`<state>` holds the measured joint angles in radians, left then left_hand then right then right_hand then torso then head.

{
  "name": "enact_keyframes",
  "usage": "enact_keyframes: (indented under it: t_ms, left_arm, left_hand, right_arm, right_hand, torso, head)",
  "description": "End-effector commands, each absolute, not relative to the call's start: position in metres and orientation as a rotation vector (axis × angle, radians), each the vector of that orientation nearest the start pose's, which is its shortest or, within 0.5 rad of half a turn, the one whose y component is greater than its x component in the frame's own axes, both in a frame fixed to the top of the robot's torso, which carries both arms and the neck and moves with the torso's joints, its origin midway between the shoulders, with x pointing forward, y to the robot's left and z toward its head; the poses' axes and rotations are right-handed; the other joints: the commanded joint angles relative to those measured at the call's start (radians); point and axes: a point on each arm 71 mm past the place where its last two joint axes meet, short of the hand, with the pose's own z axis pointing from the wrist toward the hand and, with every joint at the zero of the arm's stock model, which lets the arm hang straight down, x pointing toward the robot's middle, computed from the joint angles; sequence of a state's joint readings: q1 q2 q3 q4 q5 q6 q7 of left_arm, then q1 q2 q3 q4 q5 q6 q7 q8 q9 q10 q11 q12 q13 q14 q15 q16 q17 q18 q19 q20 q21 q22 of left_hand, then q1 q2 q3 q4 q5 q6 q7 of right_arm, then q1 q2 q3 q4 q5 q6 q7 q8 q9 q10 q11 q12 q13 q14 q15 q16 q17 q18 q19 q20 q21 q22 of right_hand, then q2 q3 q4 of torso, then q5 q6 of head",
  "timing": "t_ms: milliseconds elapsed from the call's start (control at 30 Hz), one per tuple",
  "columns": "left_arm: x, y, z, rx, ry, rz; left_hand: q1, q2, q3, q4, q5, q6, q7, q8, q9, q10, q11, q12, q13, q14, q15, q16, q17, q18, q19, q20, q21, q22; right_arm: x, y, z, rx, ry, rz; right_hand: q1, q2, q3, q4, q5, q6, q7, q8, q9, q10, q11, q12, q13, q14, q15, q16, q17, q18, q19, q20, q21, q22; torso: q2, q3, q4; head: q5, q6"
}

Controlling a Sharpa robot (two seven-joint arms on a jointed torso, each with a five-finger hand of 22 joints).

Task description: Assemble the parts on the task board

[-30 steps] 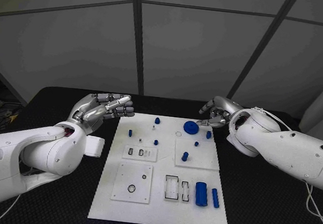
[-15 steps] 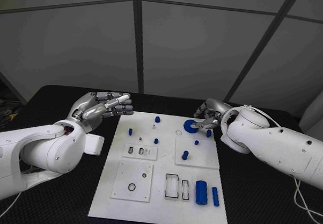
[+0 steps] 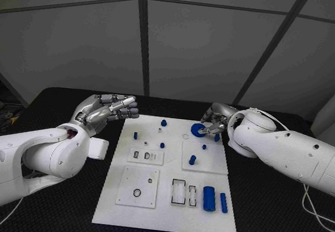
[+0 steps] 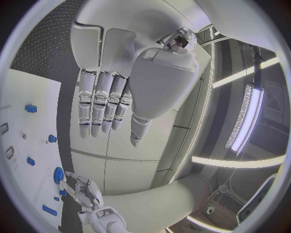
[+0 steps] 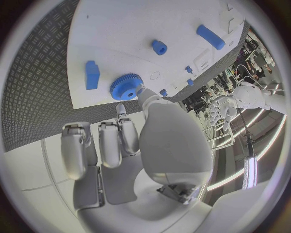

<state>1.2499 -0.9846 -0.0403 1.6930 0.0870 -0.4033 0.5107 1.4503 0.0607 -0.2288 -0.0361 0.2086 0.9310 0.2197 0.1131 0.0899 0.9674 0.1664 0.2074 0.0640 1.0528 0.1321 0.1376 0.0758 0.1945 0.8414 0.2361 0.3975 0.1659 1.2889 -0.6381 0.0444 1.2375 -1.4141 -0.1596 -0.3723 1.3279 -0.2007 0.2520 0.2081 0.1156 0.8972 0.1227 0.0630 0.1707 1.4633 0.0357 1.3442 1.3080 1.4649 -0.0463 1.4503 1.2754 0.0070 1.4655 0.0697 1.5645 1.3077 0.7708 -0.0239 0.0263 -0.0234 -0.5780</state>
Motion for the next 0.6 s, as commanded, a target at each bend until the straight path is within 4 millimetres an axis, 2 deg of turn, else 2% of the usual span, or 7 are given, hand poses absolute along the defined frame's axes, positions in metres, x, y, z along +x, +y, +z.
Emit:
enact_keyframes:
  t_ms: [33, 233, 600]
  left_arm:
    - [0.4662, 0.2352, -0.1359, -1.111, 1.226, -1.591]
    - [0.4667, 0.2356, -0.136, -1.112, 1.225, -1.588]
    - [0.4669, 0.2356, -0.136, -1.111, 1.224, -1.588]
  left_hand:
    - [0.003, 0.01, -0.001, -0.008, -0.004, 0.005, 0.0, -0.008, -0.002, 0.002, 0.007, -0.005, -0.001, -0.001, 0.005, -0.005, -0.001, -0.015, -0.001, 0.004, 0.003, -0.002]
    - [0.003, 0.01, -0.001, -0.008, -0.004, 0.005, 0.0, -0.008, -0.002, 0.002, 0.007, -0.005, -0.001, -0.001, 0.005, -0.005, -0.001, -0.015, -0.001, 0.004, 0.003, -0.002]
    - [0.003, 0.011, -0.002, -0.009, -0.004, 0.005, 0.001, -0.009, -0.002, 0.002, 0.007, -0.006, -0.001, -0.001, 0.005, -0.006, -0.001, -0.015, -0.002, 0.004, 0.003, -0.003]
  right_arm:
    - [0.5625, -0.1927, -0.1401, 0.048, 1.759, 0.349]
    - [0.5625, -0.1902, -0.1409, 0.037, 1.769, 0.344]
    - [0.563, -0.1863, -0.1418, 0.01, 1.776, 0.331]
  right_hand:
    - [0.01, -0.002, 0.003, 0.003, 0.004, -0.002, 0.0, 0.004, 0.002, 0.012, 0.0, 0.004, 0.058, 0.052, 0.008, 0.006, 0.002, -0.007, 0.105, 0.005, 0.006, 0.263]
    - [0.023, 0.001, 0.007, -0.004, 0.005, -0.002, 0.0, 0.004, 0.003, 0.012, 0.001, 0.008, 0.062, 0.052, 0.008, 0.008, 0.005, -0.007, 0.105, 0.005, 0.006, 0.263]
    - [0.042, 0.015, 0.019, -0.022, 0.007, 0.012, -0.001, 0.008, 0.009, 0.015, 0.0, 0.021, 0.076, 0.052, 0.008, 0.009, 0.007, -0.007, 0.105, 0.005, 0.006, 0.263]
  torso:
    - [0.0, 0.0003, -0.0009]
    - [0.0, 0.0004, -0.0002]
    - [0.0, 0.0007, 0.0001]
  head:
    - [0.001, -0.002]
    - [0.003, 0.002]
    - [0.003, -0.004]
